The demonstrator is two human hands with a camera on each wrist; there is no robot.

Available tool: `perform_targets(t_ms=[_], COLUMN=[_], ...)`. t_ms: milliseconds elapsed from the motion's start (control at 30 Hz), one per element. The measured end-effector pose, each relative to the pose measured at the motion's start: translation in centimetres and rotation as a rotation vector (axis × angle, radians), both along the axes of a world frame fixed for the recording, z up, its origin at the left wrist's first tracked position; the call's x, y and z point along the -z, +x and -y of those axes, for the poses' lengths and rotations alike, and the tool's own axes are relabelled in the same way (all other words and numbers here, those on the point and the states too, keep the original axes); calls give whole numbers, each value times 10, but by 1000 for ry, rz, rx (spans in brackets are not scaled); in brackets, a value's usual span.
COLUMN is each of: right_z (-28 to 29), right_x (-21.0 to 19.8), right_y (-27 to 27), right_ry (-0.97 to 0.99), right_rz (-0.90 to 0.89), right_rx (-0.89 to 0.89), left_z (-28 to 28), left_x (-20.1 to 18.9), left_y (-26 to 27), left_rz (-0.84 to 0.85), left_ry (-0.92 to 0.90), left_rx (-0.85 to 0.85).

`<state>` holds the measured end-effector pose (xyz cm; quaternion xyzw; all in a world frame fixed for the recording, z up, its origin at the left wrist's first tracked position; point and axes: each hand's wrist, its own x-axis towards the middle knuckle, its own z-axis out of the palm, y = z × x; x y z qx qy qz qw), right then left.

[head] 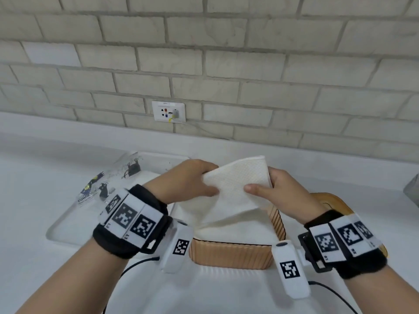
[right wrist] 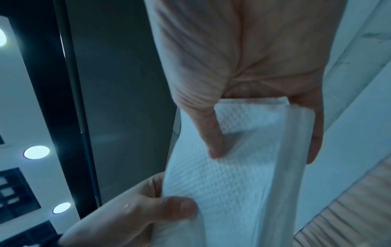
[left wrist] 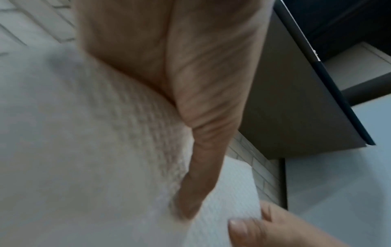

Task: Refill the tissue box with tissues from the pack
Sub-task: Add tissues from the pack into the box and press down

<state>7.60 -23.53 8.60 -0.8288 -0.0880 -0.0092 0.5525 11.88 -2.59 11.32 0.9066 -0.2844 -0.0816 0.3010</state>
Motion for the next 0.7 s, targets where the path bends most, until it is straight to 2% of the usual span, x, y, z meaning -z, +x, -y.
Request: perform_targets(t_ms=[133, 233, 333, 400, 700], right_z=[4, 6, 3, 1, -3], right_x=[12, 16, 18, 20, 47], right_y=[0, -1, -4, -5, -7], right_ry=[111, 204, 289, 301, 210], right_rz=[6, 5, 9, 2, -40], right_rx=[63, 105, 124, 127, 283], left_z=[-20, -25, -25, -23, 4], left_x=[19, 40, 61, 66, 85], left_y=[13, 8, 5, 1, -20], left_rz=[-104, -296, -444, -414, -42], left_ry=[-348, -677, -899, -920, -721], left_rx=[-124, -184, -194, -193, -289])
